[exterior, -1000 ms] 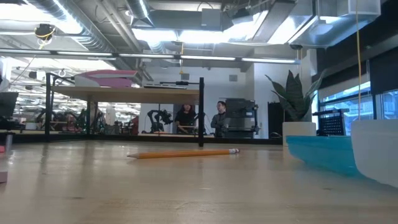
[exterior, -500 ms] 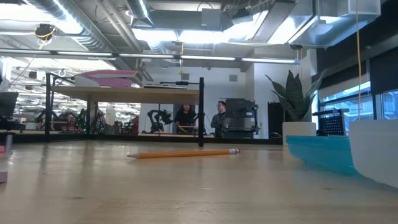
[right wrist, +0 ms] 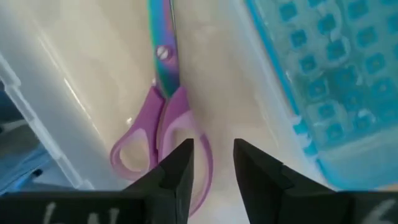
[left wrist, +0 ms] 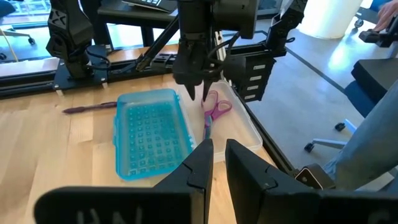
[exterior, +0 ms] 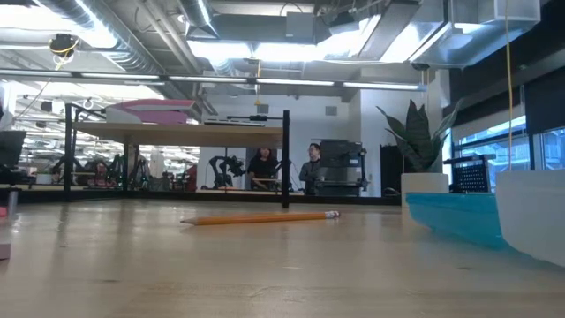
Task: Pack school essentials
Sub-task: Adjust the blue supply box
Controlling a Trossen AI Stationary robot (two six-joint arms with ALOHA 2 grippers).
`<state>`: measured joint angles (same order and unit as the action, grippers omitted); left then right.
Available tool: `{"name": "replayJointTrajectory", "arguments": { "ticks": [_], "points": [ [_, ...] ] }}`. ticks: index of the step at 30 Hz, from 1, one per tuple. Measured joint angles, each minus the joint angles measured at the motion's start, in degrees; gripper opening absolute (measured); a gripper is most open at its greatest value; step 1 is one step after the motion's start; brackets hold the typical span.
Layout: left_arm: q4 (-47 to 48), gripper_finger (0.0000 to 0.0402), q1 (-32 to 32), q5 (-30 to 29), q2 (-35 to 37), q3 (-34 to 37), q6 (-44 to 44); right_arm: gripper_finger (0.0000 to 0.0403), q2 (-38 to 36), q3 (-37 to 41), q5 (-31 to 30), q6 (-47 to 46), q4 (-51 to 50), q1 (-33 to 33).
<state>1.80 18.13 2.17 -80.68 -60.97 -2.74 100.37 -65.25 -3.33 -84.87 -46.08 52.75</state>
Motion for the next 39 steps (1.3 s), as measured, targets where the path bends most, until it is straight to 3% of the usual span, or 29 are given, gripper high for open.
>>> {"name": "replayJointTrajectory", "arguments": {
  "ticks": [20, 39],
  "points": [
    [0.0, 0.0037, 0.1, 0.0, 0.0, 0.0, 0.0, 0.0115, 0.8, 0.0, -4.9, 14.6, -5.2, -7.5],
    [0.1, 0.0038, 0.1, 0.0, 0.0, 0.0, -0.2, 0.0115, 0.8, 0.0, -11.7, 18.7, -10.4, -16.2]
  ]
}}
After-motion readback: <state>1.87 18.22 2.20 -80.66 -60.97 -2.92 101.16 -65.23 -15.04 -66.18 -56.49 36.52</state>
